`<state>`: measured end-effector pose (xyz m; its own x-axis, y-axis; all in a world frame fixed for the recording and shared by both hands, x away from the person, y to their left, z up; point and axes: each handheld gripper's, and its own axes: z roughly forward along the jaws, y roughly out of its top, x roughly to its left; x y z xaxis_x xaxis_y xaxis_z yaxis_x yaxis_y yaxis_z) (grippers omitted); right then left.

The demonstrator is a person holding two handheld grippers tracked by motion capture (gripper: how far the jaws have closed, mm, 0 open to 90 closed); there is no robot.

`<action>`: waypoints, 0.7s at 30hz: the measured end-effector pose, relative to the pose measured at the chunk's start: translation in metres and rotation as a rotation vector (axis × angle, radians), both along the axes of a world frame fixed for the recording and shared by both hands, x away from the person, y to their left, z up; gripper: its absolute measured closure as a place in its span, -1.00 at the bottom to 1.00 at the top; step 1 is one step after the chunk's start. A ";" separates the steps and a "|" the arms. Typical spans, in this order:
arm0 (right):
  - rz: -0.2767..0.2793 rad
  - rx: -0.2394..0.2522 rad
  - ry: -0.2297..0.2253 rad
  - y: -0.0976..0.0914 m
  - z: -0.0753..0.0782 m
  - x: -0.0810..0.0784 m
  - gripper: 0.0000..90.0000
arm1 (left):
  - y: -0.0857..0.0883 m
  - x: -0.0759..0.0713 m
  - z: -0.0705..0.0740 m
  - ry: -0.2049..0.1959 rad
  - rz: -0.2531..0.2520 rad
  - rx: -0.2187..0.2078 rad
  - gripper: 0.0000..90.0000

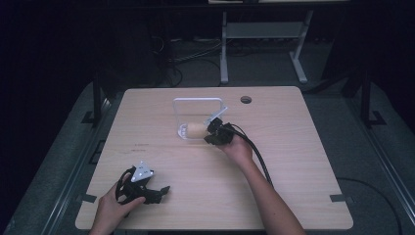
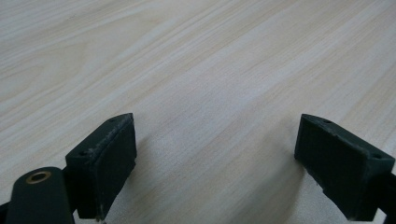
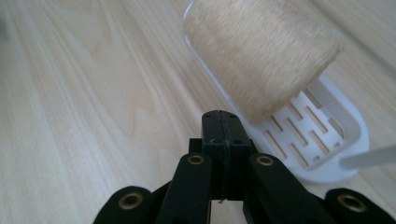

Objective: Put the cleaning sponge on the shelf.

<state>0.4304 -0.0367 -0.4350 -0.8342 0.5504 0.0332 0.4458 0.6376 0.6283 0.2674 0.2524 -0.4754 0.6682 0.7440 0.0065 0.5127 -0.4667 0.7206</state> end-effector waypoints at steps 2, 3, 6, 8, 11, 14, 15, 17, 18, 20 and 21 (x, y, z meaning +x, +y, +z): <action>-0.004 0.012 -0.005 -0.005 0.002 -0.005 0.93 | 0.000 0.000 0.000 0.002 -0.002 0.002 -0.73; -0.005 0.016 -0.004 -0.007 0.004 -0.008 0.86 | 0.000 0.000 0.000 0.002 -0.003 0.003 -0.73; -0.010 0.010 -0.013 -0.014 0.007 -0.015 0.64 | 0.000 0.000 0.000 0.002 -0.001 0.003 -0.73; -0.020 0.022 -0.026 -0.019 0.010 -0.020 0.50 | 0.000 0.000 0.000 0.002 0.000 0.001 -0.73; -0.039 0.016 -0.025 -0.026 0.012 -0.025 0.25 | 0.000 0.000 0.000 0.001 -0.002 0.003 -0.73; -0.059 0.015 -0.023 -0.034 0.013 -0.030 0.02 | 0.000 0.000 0.000 0.000 0.000 0.000 -0.73; -0.066 0.015 -0.024 -0.036 0.013 -0.032 -0.04 | 0.000 0.000 0.000 0.000 0.000 0.000 -0.73; -0.076 0.016 -0.020 -0.042 0.012 -0.034 -0.13 | 0.000 0.000 0.000 0.000 0.000 0.000 -0.73; -0.083 0.012 -0.024 -0.044 0.012 -0.036 -0.16 | 0.000 0.000 0.000 0.000 0.000 0.000 -0.73; -0.091 0.016 -0.027 -0.050 0.010 -0.038 -0.23 | 0.000 0.000 0.000 0.000 0.000 0.000 -0.73; -0.100 0.013 -0.025 -0.052 0.009 -0.040 -0.27 | 0.000 0.000 0.000 0.000 0.000 0.000 -0.73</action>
